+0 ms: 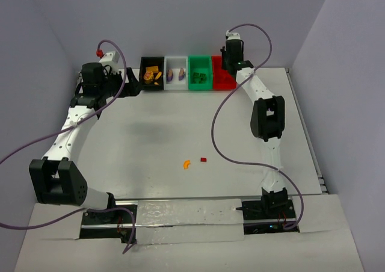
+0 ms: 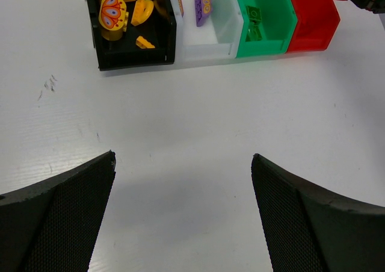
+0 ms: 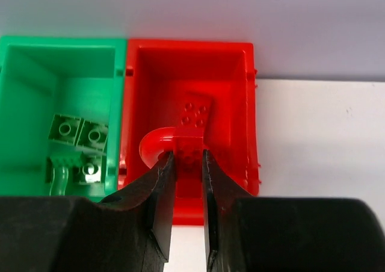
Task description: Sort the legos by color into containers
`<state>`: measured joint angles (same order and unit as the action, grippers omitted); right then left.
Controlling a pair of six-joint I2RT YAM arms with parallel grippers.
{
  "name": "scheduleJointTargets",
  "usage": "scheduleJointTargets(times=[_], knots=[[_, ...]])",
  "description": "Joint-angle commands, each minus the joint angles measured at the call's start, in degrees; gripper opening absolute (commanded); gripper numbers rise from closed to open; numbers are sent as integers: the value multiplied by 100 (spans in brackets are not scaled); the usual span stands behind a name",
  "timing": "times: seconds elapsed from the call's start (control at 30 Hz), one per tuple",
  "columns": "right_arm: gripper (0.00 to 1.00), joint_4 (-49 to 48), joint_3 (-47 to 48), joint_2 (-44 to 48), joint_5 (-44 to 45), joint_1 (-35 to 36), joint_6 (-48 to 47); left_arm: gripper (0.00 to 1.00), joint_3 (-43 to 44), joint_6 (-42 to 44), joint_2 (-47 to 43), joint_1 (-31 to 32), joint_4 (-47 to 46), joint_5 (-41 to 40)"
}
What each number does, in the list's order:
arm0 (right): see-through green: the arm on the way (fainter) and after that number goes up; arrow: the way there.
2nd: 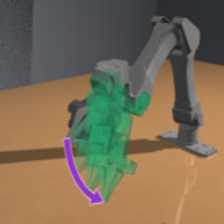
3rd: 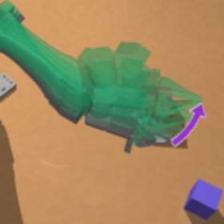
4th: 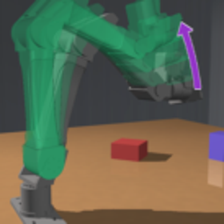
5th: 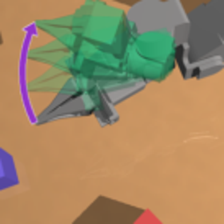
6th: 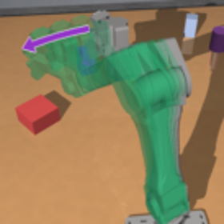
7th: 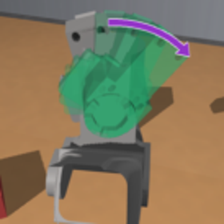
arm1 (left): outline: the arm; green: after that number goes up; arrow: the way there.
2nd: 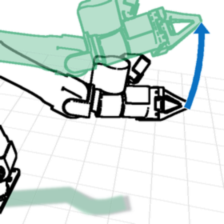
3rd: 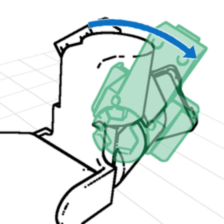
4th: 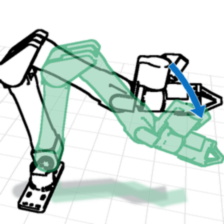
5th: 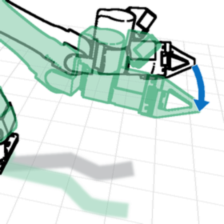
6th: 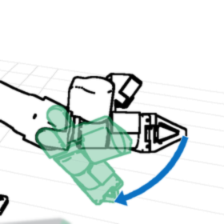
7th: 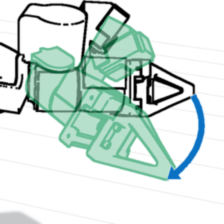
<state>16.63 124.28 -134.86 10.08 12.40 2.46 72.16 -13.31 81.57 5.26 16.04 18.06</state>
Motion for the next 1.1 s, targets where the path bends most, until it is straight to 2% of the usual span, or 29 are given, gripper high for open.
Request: scheduleJointTargets(times=[0.0, 0.1, 0.13, 0.2, 0.47, 0.63, 0.8, 0.9, 0.97, 1.0, 1.03, 1.07], knots=[[9, -718, 549, -340, 99, -65, 3, 99, 322, -44, 55, 10, -210, -66], [16, -750, 783, -499, 73, -80, -44, 99, 343, -31, 70, 10, -171, -84], [23, -771, 842, -587, 73, -72, -81, 99, 350, -9, 62, 10, -163, -106], [32, -855, 816, -580, 84, -80, -108, 99, 349, -7, 59, 10, -153, -101], [53, -916, 666, -389, -16, -89, -184, 99, 343, -31, 61, 10, -171, -57], [56, -874, 574, -223, -58, -85, -393, 99, 334, -23, 56, 10, -162, -52], [49, -825, 495, -131, 2, -115, -498, 99, 331, -31, 20, 10, -156, -30], [46, -476, 390, 143, -309, -115, -494, 99, 288, 57, -25, 10, -131, 10], [45, -277, -76, 462, -754, -117, -520, 99, 253, 153, -75, 10, -81, 64], [45, -174, -421, 798, -1287, -122, -546, 99, 207, 254, -99, 9, -40, 88], [45, -154, -963, 1495, -1831, -116, -624, 99, 155, 346, -145, 2, -7, 108], [45, -151, -1383, 1567, -1887, -115, -712, 99, 102, 403, -181, 2, -4, 126]])
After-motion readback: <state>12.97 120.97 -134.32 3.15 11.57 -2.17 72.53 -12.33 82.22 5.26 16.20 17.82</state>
